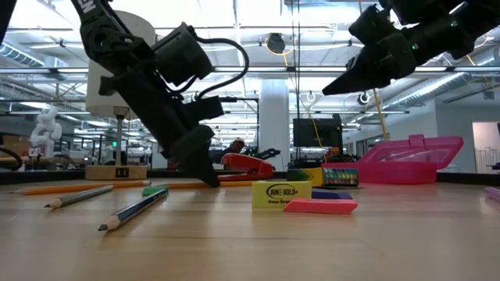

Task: Pack school essentials
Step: Put the right orange pencil into the pink supply box

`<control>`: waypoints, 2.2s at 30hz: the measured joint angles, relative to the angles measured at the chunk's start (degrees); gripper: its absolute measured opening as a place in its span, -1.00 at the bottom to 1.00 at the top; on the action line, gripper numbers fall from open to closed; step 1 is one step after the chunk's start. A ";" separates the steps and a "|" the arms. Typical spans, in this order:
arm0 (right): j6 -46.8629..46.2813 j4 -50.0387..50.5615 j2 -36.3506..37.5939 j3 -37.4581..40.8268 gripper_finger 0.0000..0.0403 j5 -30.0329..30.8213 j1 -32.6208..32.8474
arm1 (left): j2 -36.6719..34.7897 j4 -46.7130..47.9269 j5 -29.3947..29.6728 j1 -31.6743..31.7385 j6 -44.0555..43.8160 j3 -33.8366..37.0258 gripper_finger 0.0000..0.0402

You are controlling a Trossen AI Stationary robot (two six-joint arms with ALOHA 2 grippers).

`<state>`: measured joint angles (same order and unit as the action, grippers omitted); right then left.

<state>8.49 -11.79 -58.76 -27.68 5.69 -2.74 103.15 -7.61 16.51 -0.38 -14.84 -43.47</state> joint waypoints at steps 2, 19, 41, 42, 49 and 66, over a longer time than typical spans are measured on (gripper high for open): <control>0.14 0.04 0.00 0.00 -1.00 0.00 0.00 | 0.53 -0.25 -0.05 -0.02 0.54 -0.01 -0.63; 0.20 -0.02 0.00 -0.02 -1.00 0.00 0.02 | -1.07 -0.33 0.01 0.13 3.09 0.17 -0.92; 1.04 -13.43 -27.41 -8.81 -0.55 -6.34 -1.10 | -6.54 4.05 -1.44 -0.94 3.16 0.16 -0.98; 2.57 -11.40 -29.37 -11.16 -0.50 -8.41 -1.57 | -6.52 4.31 -1.51 -0.98 3.13 0.16 -0.98; 9.97 -1.17 -42.65 -25.78 -0.37 -22.24 -7.10 | -6.85 7.60 -1.55 -2.62 1.17 0.16 -0.97; 13.76 3.47 -59.32 -40.31 -0.38 -25.17 -10.66 | -17.42 10.78 1.72 -7.55 2.27 6.47 -0.97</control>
<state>22.25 -8.32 -118.08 -67.99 -19.48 -13.40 85.74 3.17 18.23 -7.93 -12.57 -37.00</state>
